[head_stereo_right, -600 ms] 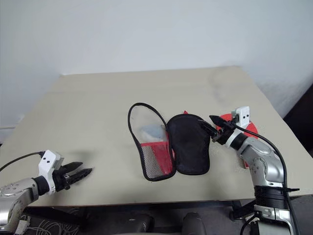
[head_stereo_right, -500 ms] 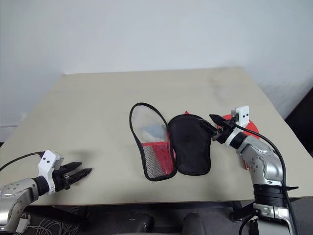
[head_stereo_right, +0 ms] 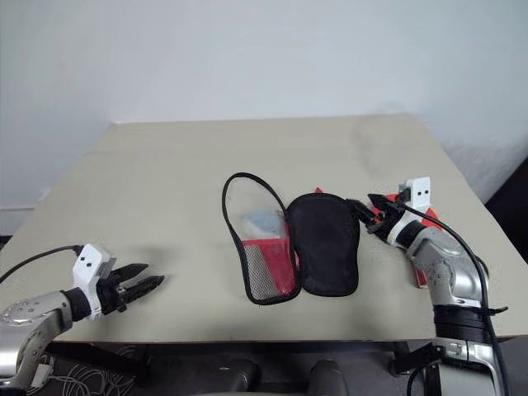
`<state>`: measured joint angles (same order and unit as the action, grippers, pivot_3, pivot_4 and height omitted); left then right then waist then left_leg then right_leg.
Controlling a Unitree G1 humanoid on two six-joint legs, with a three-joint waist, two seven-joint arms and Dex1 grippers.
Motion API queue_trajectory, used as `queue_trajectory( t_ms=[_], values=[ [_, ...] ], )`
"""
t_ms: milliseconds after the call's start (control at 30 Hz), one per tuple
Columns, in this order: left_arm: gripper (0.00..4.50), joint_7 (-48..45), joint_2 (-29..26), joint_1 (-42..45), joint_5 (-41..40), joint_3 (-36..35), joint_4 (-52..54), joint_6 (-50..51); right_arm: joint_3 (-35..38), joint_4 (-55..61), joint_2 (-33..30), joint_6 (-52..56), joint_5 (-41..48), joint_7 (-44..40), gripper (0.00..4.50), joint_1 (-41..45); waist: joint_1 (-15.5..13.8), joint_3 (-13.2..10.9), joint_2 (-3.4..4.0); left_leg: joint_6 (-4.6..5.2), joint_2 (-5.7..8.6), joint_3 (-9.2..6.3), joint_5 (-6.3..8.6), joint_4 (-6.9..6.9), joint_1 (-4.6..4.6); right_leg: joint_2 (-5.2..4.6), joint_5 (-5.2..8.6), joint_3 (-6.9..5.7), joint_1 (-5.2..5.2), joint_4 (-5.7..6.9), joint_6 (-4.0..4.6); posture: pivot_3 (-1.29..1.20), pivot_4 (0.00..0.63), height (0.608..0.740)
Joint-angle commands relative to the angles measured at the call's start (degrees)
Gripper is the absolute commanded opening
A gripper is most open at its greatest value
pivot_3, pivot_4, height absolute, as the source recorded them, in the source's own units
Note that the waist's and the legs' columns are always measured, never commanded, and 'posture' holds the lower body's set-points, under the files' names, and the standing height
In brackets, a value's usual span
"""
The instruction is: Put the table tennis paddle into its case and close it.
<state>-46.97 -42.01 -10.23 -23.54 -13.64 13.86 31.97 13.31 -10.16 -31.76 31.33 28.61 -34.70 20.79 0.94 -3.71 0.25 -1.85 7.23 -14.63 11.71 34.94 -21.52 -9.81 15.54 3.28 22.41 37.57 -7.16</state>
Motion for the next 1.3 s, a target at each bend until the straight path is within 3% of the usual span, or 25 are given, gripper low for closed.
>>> queue_trajectory(
  t_ms=[33,233,700,867,1300],
  values=[
    [2.96,-0.69,-2.03,3.15,-0.14,2.07,3.61,1.83,2.82,-1.29,-2.01,0.87,-1.70,3.60,3.81,2.27,0.00,0.00,0.00,0.00,0.00,0.01,0.00,-0.01,0.00,0.00,0.00,0.00,0.00,0.00,0.00,0.00,0.000,0.740],
    [2.96,-1.95,-1.40,7.84,0.78,8.11,3.30,2.72,2.49,0.19,-5.52,10.04,-2.36,5.94,3.81,1.01,0.08,0.00,0.00,0.02,-0.01,0.05,0.00,0.00,-0.01,0.01,-0.01,0.03,0.00,-0.02,-0.01,0.00,0.000,0.740],
    [2.96,-6.43,2.54,18.74,6.21,20.67,-9.15,-2.18,14.48,19.37,-7.74,22.63,1.64,10.49,3.81,-14.70,-0.97,-0.02,-0.10,0.13,0.00,0.18,0.07,0.23,-0.06,0.02,-0.08,0.11,-0.03,-0.04,-0.14,0.00,0.000,0.740],
    [2.96,-7.81,3.69,21.92,7.94,22.69,-12.11,-5.44,14.85,22.04,-6.22,21.97,0.48,11.60,3.81,-19.24,-1.32,-0.02,-0.11,0.15,0.00,0.21,0.07,0.27,-0.06,0.02,-0.09,0.12,-0.08,-0.07,-0.16,0.00,0.000,0.740],
    [2.96,-9.82,5.46,24.90,7.33,23.42,-10.76,-5.18,10.64,17.29,-6.09,20.30,-4.15,13.44,3.81,-21.00,-1.15,-0.03,-0.15,0.17,-0.01,0.28,0.09,0.31,-0.06,0.02,-0.12,0.16,-0.08,-0.08,-0.22,0.00,0.000,0.740]
  ],
)
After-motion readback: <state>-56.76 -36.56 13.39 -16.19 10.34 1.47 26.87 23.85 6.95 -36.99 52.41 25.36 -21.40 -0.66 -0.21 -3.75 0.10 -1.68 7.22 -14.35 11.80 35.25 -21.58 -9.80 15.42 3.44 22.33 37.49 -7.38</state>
